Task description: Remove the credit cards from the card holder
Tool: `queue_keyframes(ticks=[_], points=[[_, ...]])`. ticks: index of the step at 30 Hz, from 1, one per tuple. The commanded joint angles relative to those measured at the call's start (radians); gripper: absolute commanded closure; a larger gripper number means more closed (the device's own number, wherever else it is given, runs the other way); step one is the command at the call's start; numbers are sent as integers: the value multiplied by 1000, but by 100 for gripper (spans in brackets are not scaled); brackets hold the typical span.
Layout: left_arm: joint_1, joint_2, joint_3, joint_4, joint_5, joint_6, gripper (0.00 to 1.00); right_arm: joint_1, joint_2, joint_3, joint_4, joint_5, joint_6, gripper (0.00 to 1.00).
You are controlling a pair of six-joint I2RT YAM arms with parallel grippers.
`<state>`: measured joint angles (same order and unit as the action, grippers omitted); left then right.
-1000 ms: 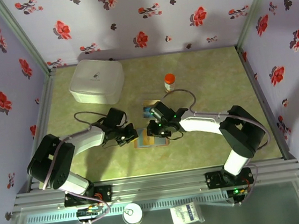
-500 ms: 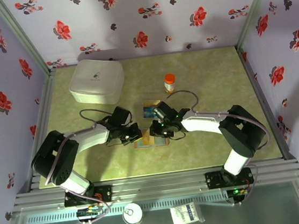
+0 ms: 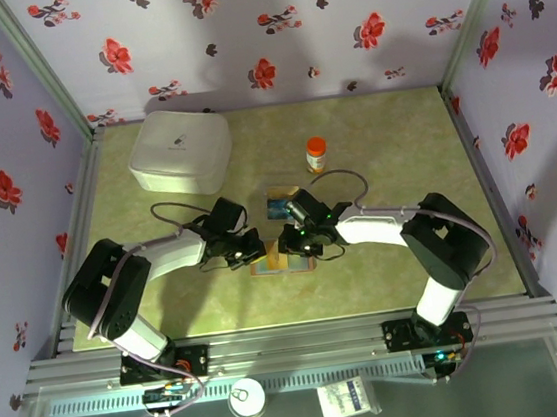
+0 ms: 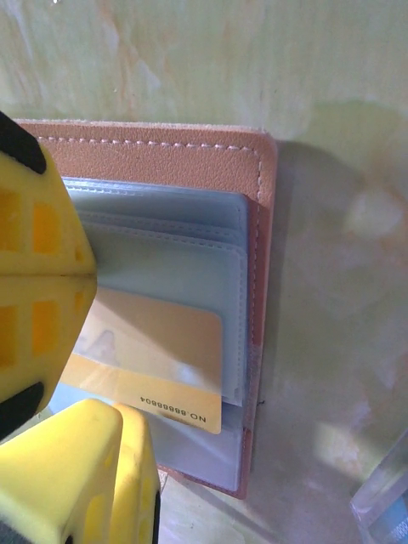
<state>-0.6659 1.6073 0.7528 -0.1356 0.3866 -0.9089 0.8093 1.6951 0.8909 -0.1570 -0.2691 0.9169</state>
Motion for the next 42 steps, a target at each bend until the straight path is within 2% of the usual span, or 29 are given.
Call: queue_keyframes(ticks=[1, 20, 29, 42], points=[[-6, 28, 11, -27, -12, 16, 100, -8, 16, -21, 35, -19, -1, 75], [-6, 42, 11, -27, -13, 14, 100, -19, 2, -75, 163, -69, 40, 84], [-7, 40, 9, -30, -14, 14, 100, -25, -9, -89, 172, -67, 40, 90], [-5, 2, -25, -29, -35, 0, 100, -48, -71, -126, 119, -47, 21, 91]])
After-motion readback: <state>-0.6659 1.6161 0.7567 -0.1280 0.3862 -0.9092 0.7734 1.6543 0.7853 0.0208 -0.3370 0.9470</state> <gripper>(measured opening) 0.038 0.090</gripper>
